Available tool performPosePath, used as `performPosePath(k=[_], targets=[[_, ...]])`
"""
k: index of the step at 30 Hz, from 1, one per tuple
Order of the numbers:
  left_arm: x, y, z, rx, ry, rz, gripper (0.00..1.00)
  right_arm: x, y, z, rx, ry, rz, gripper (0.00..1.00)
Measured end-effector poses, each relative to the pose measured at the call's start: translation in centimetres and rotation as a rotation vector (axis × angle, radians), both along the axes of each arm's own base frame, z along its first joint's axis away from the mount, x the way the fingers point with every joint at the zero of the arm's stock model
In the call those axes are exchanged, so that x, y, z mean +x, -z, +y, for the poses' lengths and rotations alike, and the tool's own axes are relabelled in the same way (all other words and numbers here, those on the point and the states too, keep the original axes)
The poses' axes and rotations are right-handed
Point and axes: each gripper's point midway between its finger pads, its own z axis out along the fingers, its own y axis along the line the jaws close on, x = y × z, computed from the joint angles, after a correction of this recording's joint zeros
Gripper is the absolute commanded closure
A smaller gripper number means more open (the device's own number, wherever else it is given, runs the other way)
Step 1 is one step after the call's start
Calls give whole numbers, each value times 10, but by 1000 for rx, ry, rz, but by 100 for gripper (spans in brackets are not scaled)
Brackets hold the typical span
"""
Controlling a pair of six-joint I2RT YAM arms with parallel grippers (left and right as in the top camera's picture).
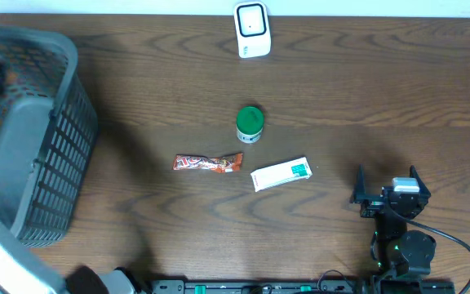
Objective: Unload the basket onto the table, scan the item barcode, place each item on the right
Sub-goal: 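Lift the Kleenex pack out and carry it beside the Panadol box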
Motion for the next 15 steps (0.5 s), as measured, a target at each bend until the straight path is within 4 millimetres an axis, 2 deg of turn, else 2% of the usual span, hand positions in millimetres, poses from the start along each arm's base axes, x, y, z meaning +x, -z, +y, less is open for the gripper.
performPosePath(k=[2, 4, 9, 12, 15], targets=[[-7, -14, -58, 0, 172, -32, 57, 0, 0, 0, 0, 0, 0, 1], [-15, -16, -105, 3, 335, -28, 57, 0, 0, 0, 0, 0, 0, 1], [-34, 1, -210, 55, 761, 14, 57, 0, 0, 0, 0, 0, 0, 1], [-45, 16, -252, 123, 942, 41, 57, 0, 0, 0, 0, 0, 0, 1], [-58, 37, -285, 205, 1084, 86, 57, 0, 0, 0, 0, 0, 0, 1]])
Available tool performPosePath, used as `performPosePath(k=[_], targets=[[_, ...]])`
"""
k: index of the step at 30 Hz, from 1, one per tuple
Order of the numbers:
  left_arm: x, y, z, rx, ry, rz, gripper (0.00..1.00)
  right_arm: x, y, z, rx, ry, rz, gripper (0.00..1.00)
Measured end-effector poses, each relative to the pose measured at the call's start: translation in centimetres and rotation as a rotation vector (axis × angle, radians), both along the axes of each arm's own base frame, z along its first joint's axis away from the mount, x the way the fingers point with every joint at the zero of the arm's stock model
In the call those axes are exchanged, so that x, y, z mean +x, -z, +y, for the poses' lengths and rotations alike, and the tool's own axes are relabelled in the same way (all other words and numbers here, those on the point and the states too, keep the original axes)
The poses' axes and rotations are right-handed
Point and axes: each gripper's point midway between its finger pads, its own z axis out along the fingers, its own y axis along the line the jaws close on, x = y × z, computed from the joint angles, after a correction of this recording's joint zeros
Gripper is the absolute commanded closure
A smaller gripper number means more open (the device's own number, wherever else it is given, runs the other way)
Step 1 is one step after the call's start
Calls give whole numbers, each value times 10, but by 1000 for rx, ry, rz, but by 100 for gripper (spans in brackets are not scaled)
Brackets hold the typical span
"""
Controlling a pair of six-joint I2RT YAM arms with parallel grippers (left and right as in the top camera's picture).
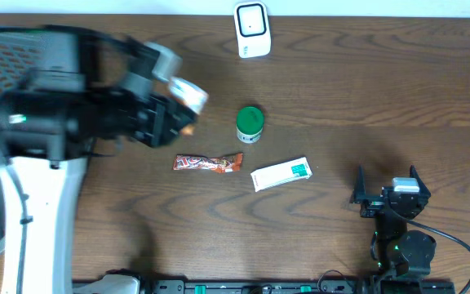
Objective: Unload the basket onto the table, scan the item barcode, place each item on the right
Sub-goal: 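Lift the Kleenex pack out and carry it beside the Panadol box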
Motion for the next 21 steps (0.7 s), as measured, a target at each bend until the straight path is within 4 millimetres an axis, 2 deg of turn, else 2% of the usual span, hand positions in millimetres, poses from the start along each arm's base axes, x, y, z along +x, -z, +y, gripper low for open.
performPosePath(k=[8, 13, 18, 21], targets=[[-24, 65, -68, 197, 295, 29, 57, 0, 0, 0, 0, 0, 0, 1], [-32, 116, -113, 256, 447, 49, 56, 0, 0, 0, 0, 0, 0, 1], [-54, 167, -144, 323, 570, 140, 57, 0, 0, 0, 0, 0, 0, 1], [-65, 189, -159, 356, 629, 182, 56, 0, 0, 0, 0, 0, 0, 1]])
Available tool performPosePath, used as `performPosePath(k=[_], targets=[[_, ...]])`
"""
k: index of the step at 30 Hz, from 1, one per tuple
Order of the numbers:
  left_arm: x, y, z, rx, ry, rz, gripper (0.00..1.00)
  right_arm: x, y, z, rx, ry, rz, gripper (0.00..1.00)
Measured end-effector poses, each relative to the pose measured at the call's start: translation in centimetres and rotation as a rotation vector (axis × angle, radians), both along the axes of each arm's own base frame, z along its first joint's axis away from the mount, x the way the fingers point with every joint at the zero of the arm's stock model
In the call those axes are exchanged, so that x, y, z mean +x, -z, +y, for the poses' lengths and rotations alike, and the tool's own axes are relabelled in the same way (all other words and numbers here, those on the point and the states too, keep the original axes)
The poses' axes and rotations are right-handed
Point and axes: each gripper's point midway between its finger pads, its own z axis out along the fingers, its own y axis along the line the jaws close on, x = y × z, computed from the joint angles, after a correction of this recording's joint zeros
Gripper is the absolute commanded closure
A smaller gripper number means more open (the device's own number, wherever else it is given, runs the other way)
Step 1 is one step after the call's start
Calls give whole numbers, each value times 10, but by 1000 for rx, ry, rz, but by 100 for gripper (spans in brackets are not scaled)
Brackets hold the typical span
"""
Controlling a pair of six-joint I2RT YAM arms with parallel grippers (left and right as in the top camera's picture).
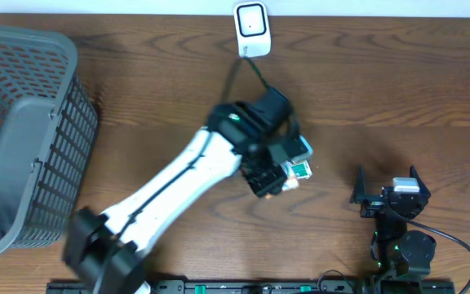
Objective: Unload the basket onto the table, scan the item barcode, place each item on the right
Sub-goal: 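Lift the Kleenex pack out and carry it beside the Panadol box, then lower the Kleenex pack onto the table and open the left gripper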
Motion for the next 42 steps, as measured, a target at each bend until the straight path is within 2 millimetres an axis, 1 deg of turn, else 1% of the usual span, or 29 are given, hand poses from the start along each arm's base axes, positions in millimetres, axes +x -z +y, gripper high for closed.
performPosePath(k=[6, 10, 16, 21, 23, 27, 28, 30, 33, 34, 35, 36, 37, 38, 42], targets=[[-8, 46, -31, 42, 78, 30, 56, 0, 0, 0, 0, 0, 0, 1], [-2, 73, -47, 46, 94, 26, 56, 0, 0, 0, 0, 0, 0, 1], [11, 107, -57, 64, 95, 8, 56, 0, 0, 0, 0, 0, 0, 1], [17, 129, -57, 98, 91, 0, 57, 0, 0, 0, 0, 0, 0, 1], [23, 132, -55, 117, 86, -31, 56, 0, 0, 0, 0, 0, 0, 1], [47, 136, -50, 170, 64, -152, 55, 0, 0, 0, 0, 0, 0, 1], [53, 136, -48, 183, 57, -185, 51, 0, 0, 0, 0, 0, 0, 1], [65, 135, -47, 204, 44, -245, 48, 0, 0, 0, 0, 0, 0, 1], [78, 134, -45, 220, 31, -307, 40, 0, 0, 0, 0, 0, 0, 1], [80, 134, -45, 223, 29, -317, 35, 0, 0, 0, 0, 0, 0, 1], [82, 134, -44, 231, 23, -326, 28, 0, 0, 0, 0, 0, 0, 1], [83, 134, -42, 236, 17, -330, 26, 0, 0, 0, 0, 0, 0, 1], [84, 134, -42, 240, 10, -331, 21, 0, 0, 0, 0, 0, 0, 1], [84, 134, -40, 247, 1, -333, 18, 0, 0, 0, 0, 0, 0, 1], [84, 134, -38, 258, -33, -323, 14, 0, 0, 0, 0, 0, 0, 1]])
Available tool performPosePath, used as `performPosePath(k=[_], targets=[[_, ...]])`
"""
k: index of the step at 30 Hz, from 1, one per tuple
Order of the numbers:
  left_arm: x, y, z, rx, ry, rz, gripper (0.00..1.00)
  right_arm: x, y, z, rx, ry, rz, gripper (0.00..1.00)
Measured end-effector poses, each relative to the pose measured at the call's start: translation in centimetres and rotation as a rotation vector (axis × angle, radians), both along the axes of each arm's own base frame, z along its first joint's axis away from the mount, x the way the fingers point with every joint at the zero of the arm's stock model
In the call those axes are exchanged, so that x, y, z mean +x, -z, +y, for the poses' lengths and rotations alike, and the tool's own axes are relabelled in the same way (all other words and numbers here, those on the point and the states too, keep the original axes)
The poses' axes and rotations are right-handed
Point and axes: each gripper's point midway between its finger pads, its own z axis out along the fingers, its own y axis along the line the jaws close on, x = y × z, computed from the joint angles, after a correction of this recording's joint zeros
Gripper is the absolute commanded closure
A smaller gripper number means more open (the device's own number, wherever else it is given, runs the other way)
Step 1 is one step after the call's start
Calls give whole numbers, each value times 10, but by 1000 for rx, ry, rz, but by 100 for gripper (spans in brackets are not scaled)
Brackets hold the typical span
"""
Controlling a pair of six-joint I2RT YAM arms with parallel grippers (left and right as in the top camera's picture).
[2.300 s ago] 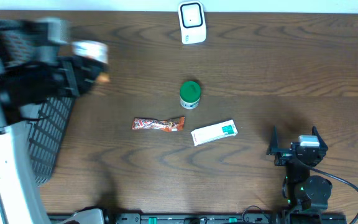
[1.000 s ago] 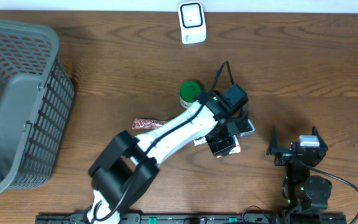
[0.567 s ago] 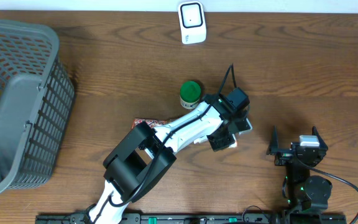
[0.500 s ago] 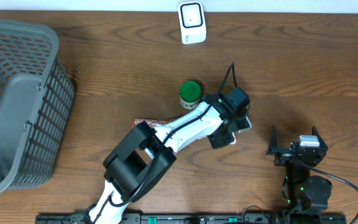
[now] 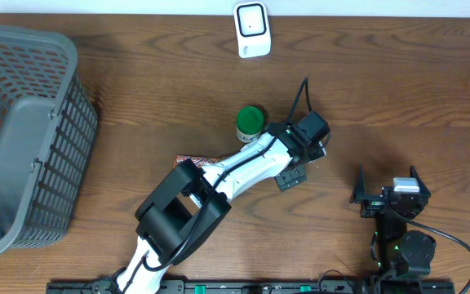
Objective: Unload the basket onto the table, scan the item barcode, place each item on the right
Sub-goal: 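Lower the Kleenex pack onto the table and open the left gripper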
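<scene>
My left arm reaches from the front edge across the table, and its gripper sits low over the spot right of the table's middle. I cannot see its fingers well enough to judge them. No white and green box shows; the gripper and wrist cover that spot. A white barcode scanner stands at the far edge. The green-lidded tub stands just left of the left wrist. A red snack wrapper pokes out from under the left arm. My right gripper rests open at the front right, holding nothing.
A large grey mesh basket fills the left side of the table. The right arm's base and cable sit at the front right corner.
The left gripper has shifted a little to the right and farther back. The box's green end showed beside it then and is hidden now. The right arm has not moved.
At first the left arm was off at the basket side, with wrapper, tub and box lying uncovered. Then the arm was above the table's left-middle. Then its gripper was over the white and green box, and now covers that spot fully.
</scene>
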Motion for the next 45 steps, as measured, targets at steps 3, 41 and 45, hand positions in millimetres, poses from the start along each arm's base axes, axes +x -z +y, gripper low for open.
performPosePath(k=[3, 41, 45], targets=[[0, -3, 0, -7, -9, 0, 11, 0, 0, 0, 0, 0, 0, 1], [7, -17, -6, -201, -396, 24, 93, 0, 0, 0, 0, 0, 0, 1], [-2, 0, -7, -233, -408, 58, 93, 0, 0, 0, 0, 0, 0, 1]])
